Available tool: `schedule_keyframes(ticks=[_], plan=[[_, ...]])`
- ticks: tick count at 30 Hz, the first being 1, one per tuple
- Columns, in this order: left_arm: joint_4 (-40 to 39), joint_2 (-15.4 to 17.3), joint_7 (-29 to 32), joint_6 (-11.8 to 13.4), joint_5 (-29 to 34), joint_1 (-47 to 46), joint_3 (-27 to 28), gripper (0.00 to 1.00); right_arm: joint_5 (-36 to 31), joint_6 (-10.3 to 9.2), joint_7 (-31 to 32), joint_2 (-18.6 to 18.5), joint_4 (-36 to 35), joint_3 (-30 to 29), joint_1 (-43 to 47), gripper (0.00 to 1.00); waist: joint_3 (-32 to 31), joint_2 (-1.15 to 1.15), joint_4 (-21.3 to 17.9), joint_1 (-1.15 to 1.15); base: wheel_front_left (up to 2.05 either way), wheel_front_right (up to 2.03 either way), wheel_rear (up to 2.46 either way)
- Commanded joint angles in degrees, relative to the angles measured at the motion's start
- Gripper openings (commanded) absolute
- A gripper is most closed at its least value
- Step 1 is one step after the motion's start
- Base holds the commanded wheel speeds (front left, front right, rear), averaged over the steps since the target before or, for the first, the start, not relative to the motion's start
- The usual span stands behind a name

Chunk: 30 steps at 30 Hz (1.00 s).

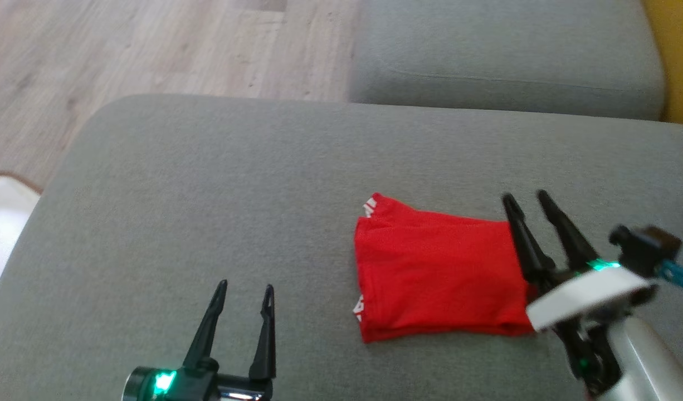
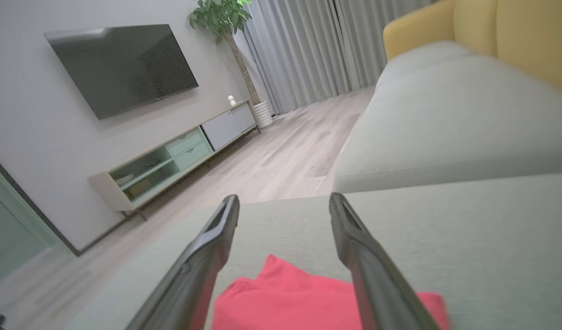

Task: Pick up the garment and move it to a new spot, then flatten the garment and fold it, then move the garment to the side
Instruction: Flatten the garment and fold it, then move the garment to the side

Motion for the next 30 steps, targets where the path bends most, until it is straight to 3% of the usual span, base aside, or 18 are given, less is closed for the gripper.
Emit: schedule_keyframes(ticks=[1,7,12,19,30], plan=[[-2.1,-0.9,-0.5,0.4,-0.4,-1.6,2.5,1.0,-3.1,-0.04,-2.5,-2.0,-1.9,0.9,-0.2,1.0,-1.1,0.0,-1.8,0.0,0.0,0.0,0.0],[-1.9,-1.3,-0.5,0.4,-0.9,0.1,4.8,1.0,-14.8,-0.04,-12.6,-5.0,3.3,-0.1,6.1,1.0,-2.8,0.0,-4.6,0.0,0.0,0.0,0.0],[-1.7,-1.7,-0.5,0.3,-1.9,2.3,7.0,1.0,-20.4,-0.04,-14.7,-1.7,6.4,-3.1,10.6,1.0,-3.9,0.0,-6.5,0.0,0.0,0.0,0.0],[-1.2,-2.1,-0.5,-0.5,-1.3,4.3,8.8,1.0,-22.5,-0.04,-14.9,2.2,5.5,-5.2,13.3,1.0,-4.5,0.0,-8.1,0.0,0.0,0.0,0.0],[0.0,-2.4,-0.5,-1.7,-0.7,4.3,9.1,1.0,-22.7,-0.04,-14.9,2.8,4.9,-6.1,14.1,1.0,-4.4,0.0,-7.8,0.0,0.0,0.0,0.0]])
